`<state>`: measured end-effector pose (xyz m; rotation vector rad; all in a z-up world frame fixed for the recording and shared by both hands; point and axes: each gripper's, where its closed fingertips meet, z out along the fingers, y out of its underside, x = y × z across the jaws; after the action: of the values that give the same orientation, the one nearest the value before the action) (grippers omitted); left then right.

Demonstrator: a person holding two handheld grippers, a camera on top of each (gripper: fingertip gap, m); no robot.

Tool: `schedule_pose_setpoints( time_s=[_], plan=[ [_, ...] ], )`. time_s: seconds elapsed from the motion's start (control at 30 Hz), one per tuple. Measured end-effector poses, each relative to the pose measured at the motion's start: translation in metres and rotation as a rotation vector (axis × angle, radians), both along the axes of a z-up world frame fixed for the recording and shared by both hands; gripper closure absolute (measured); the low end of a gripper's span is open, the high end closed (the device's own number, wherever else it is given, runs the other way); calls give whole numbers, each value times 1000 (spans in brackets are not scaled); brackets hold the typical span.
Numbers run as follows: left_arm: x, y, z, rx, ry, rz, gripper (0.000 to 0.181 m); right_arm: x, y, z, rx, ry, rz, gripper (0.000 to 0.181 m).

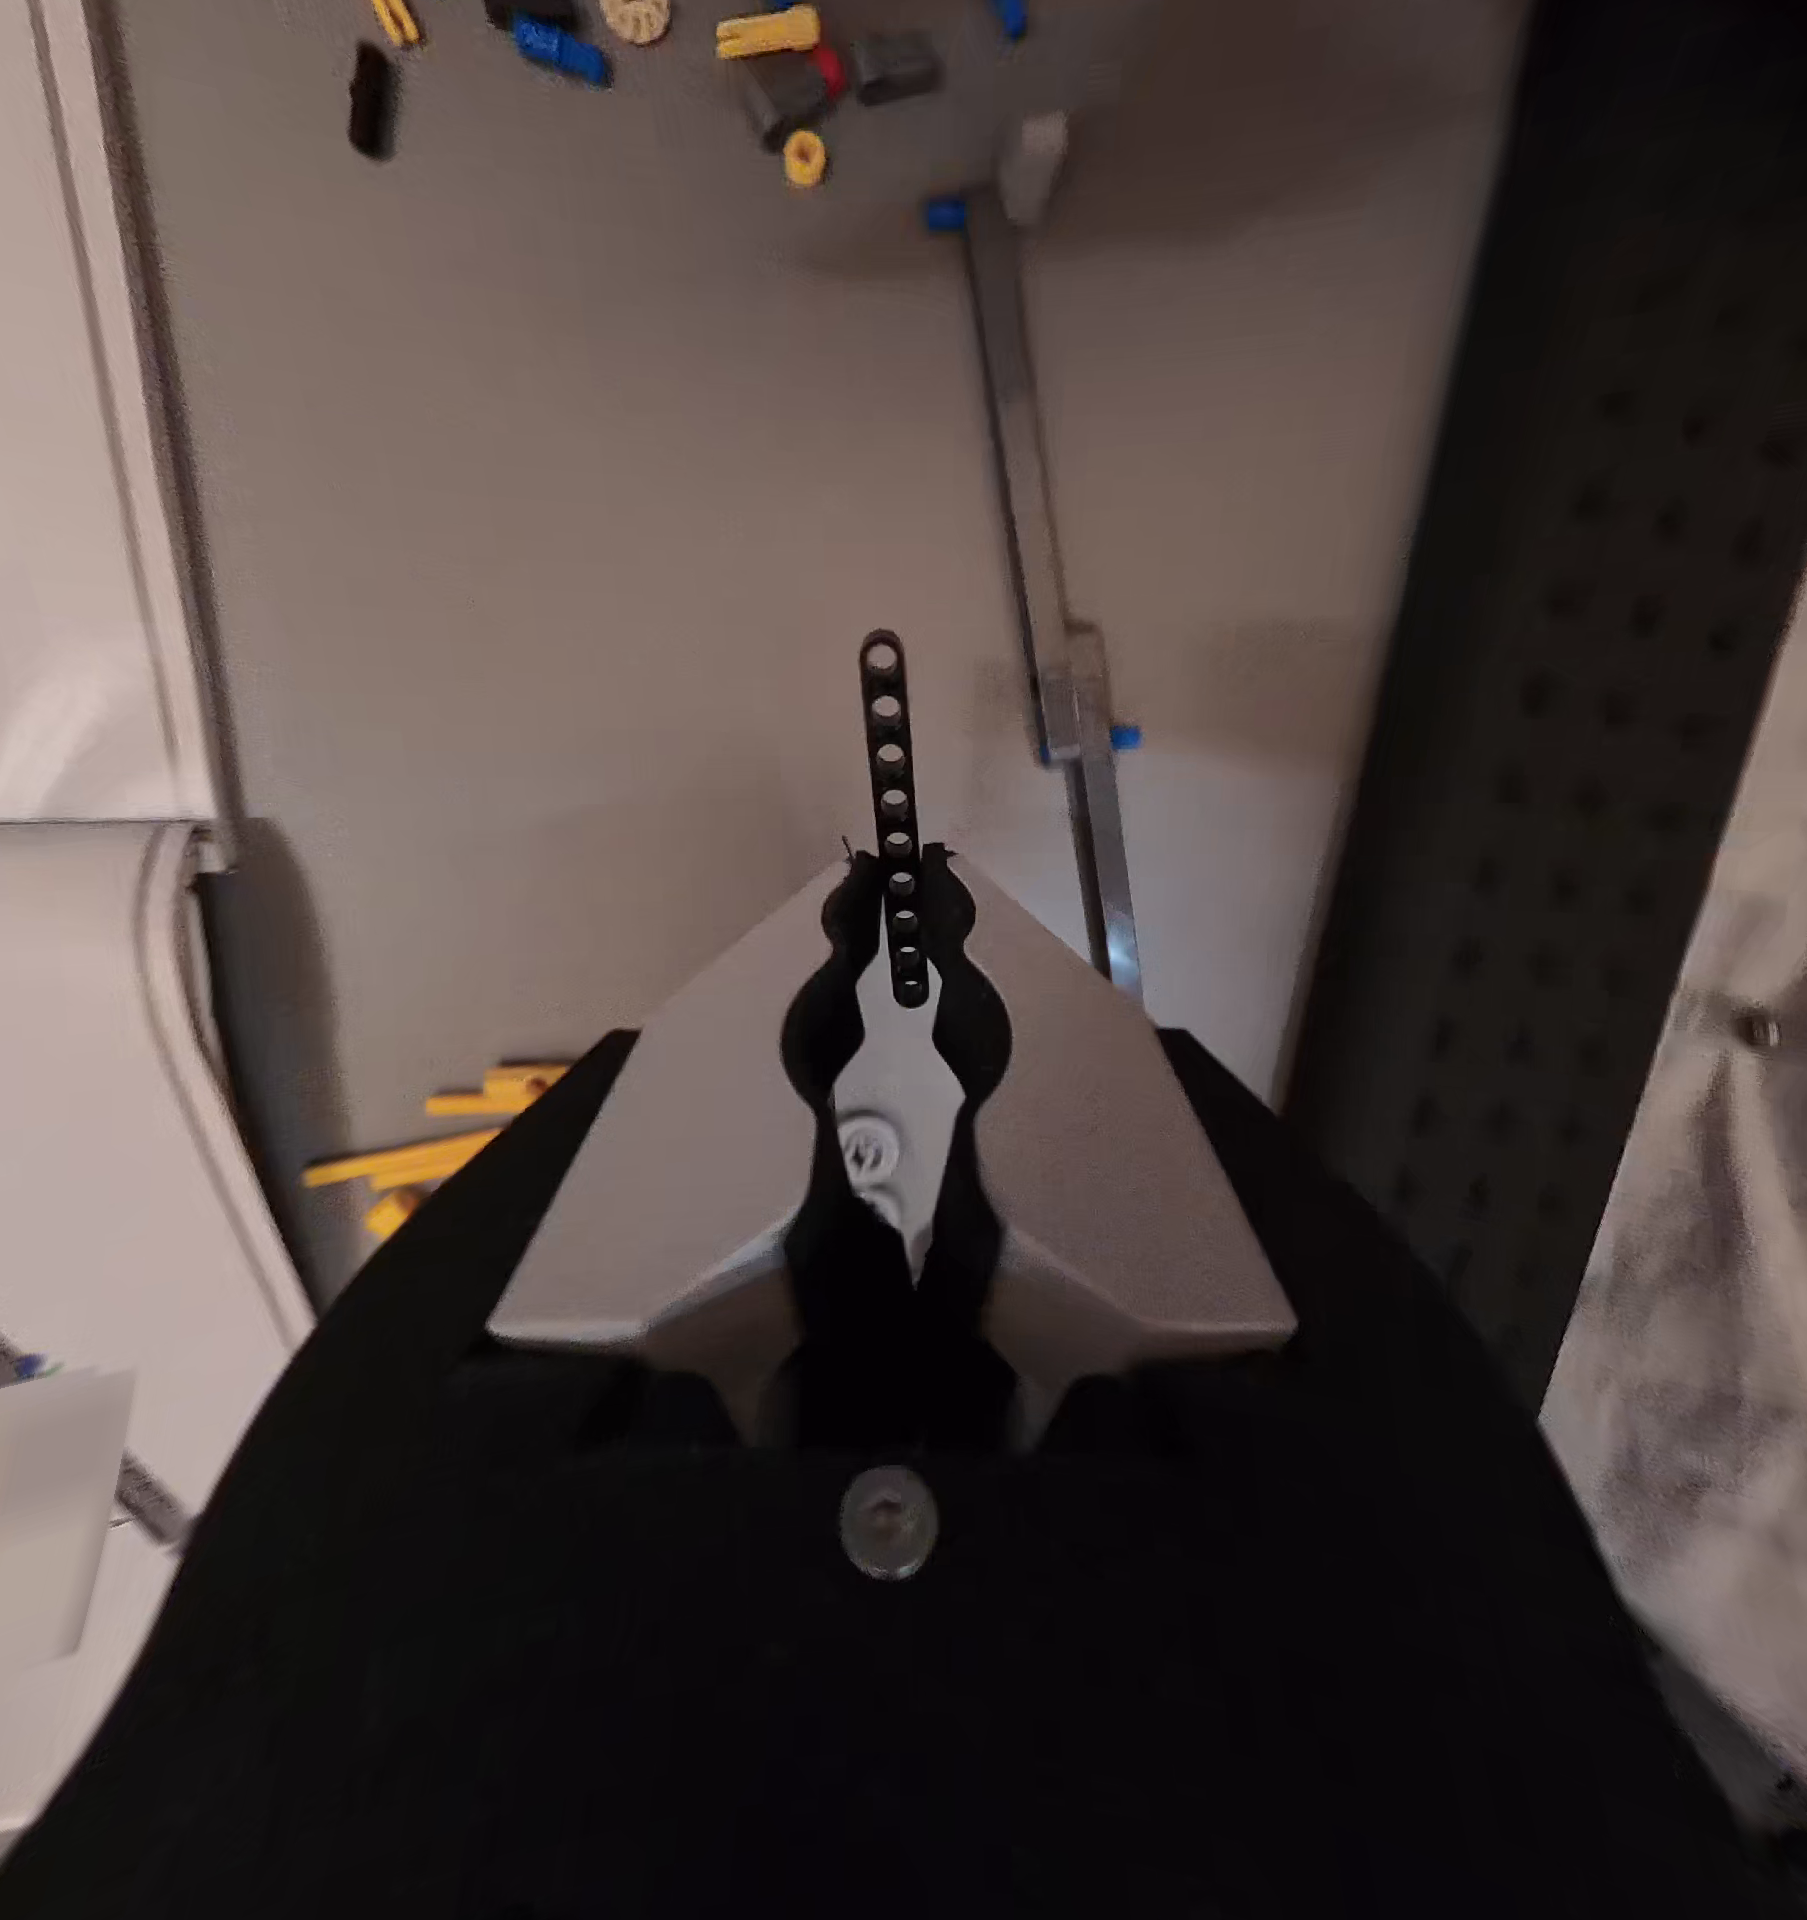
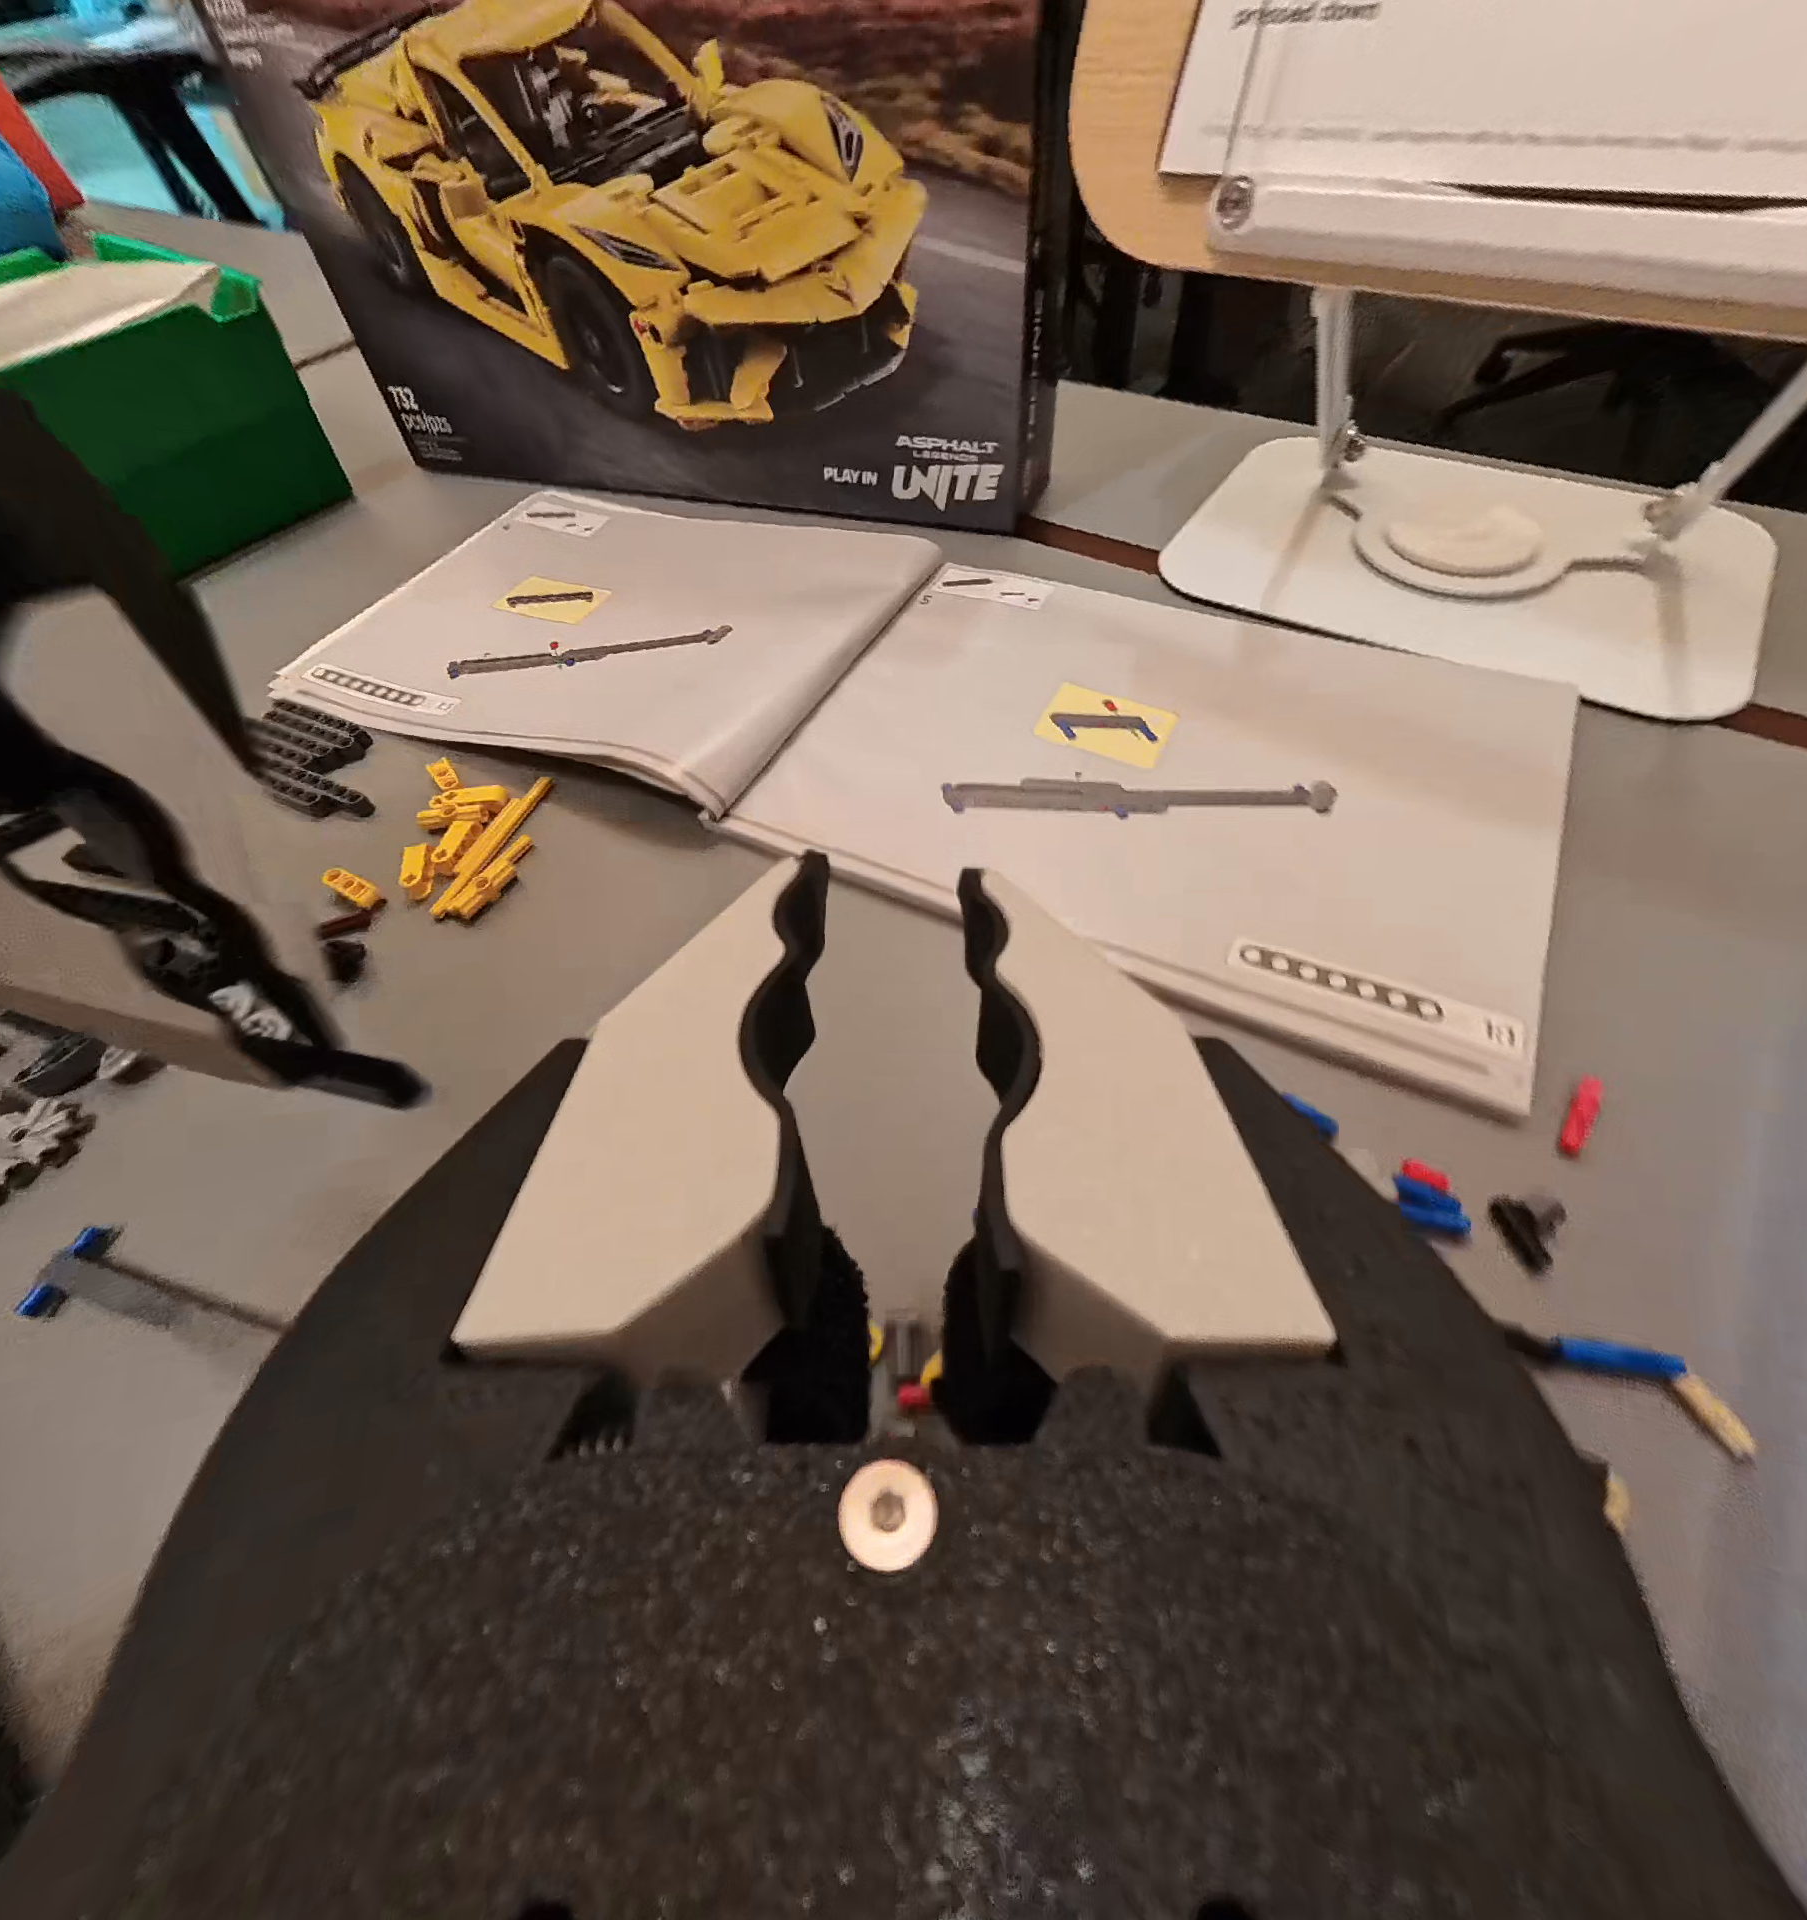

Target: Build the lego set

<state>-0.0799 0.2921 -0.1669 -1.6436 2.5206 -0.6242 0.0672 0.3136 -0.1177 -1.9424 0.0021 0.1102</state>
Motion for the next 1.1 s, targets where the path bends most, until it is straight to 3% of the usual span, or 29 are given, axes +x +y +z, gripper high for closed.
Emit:
schedule_pose_setpoints(
  time_s=[0.13, 0.27, 0.47, 0.73, 0.9, 1.03, 1.1],
  plan=[
    [25, -11, -22, 31, 60, 122, 176, 5, -24, -1, 63, 35, -57, 156],
    [34, -10, -29, 58, 74, 153, 176, 9, -34, -6, 70, 48, -91, 156],
    [32, -14, -45, 64, 93, 168, 176, 9, -37, -7, 67, 70, -79, 156],
    [40, -13, -45, 72, 28, 206, 176, 3, -32, -12, 22, 44, -77, 156],
    [34, -7, -18, 37, -210, 303, 158, -12, -28, -16, -41, 45, -25, 155],
    [-8, -2, 21, -115, -508, 458, 154, -22, -35, -23, -110, -21, -17, 155],
    [-32, 3, 42, -163, -699, 515, 154, -12, -47, -30, -165, -72, -70, 155]
  ],
)
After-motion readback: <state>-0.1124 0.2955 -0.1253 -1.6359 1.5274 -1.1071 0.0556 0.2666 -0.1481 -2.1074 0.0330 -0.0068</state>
